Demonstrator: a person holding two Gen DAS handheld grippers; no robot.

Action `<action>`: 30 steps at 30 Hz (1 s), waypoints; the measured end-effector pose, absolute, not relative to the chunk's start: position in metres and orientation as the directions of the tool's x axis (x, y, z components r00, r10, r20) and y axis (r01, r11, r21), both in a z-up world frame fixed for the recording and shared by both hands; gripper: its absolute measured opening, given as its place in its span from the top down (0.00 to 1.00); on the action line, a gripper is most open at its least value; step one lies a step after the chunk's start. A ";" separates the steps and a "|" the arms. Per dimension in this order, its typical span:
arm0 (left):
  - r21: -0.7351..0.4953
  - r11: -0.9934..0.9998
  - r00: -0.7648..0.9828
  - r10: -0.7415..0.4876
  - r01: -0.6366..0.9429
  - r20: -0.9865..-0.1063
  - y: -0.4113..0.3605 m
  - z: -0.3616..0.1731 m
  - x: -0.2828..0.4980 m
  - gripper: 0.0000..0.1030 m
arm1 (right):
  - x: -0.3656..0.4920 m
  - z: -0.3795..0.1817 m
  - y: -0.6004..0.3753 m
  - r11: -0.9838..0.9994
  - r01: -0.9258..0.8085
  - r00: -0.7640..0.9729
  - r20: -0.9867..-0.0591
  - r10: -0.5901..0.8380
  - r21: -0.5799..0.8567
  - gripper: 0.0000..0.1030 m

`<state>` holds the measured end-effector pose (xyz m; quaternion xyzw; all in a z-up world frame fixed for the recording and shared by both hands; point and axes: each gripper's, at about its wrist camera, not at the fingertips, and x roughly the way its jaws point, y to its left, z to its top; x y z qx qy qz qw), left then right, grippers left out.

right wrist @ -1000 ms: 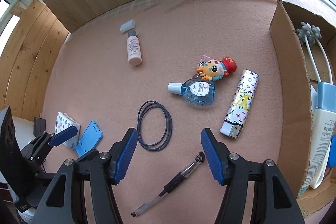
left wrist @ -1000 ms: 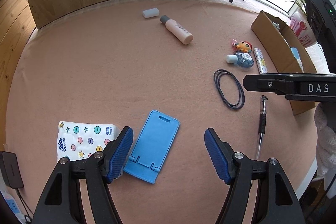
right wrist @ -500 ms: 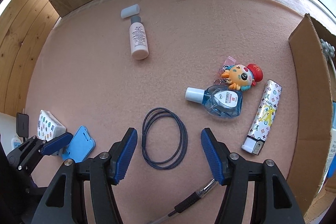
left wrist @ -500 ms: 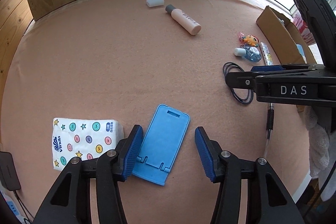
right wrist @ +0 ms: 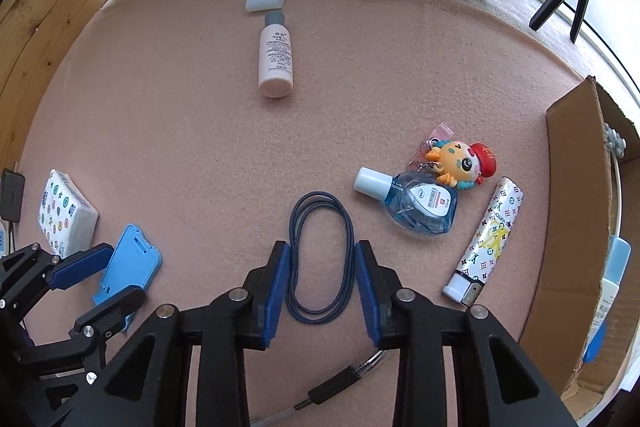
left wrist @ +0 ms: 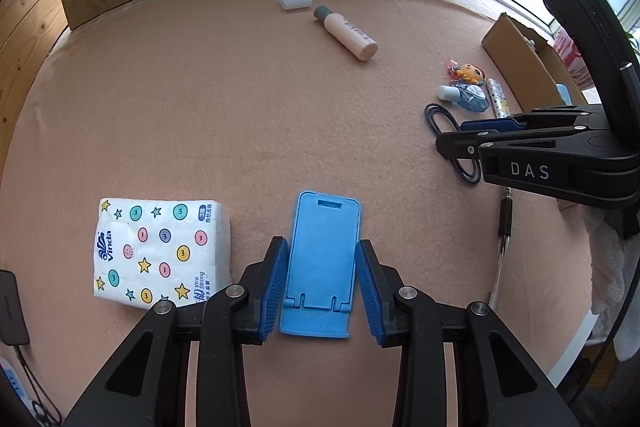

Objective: Organize objects
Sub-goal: 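Close the left tool on the phone stand while the right tool grasps the elastic band, then carry the phone stand in the left tool and band in the right tool over the box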

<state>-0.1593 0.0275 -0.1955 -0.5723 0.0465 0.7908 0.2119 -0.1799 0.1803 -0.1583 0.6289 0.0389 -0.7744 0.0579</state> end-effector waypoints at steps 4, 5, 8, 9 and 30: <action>-0.201 -0.914 -0.259 0.301 -0.351 -0.918 0.021 -0.192 -0.160 0.80 | -0.175 -0.158 0.192 -0.991 0.124 -0.201 -0.977 -0.071 0.046 0.95; -0.214 -0.915 -0.256 0.310 -0.343 -0.916 0.019 -0.192 -0.160 0.81 | -0.173 -0.157 0.196 -0.991 0.118 -0.203 -0.976 -0.079 0.056 0.95; -0.223 -0.914 -0.258 0.318 -0.339 -0.912 0.018 -0.193 -0.159 0.81 | -0.168 -0.157 0.206 -0.991 0.099 -0.207 -0.973 -0.105 0.086 0.95; -0.209 -0.912 -0.259 0.310 -0.353 -0.915 0.020 -0.192 -0.157 0.81 | -0.166 -0.156 0.209 -0.991 0.095 -0.209 -0.972 -0.111 0.093 0.95; -0.147 -0.912 -0.292 0.270 -0.383 -0.918 0.055 -0.179 -0.145 0.62 | -0.144 -0.128 0.240 -0.983 0.058 -0.265 -0.947 -0.182 0.173 0.95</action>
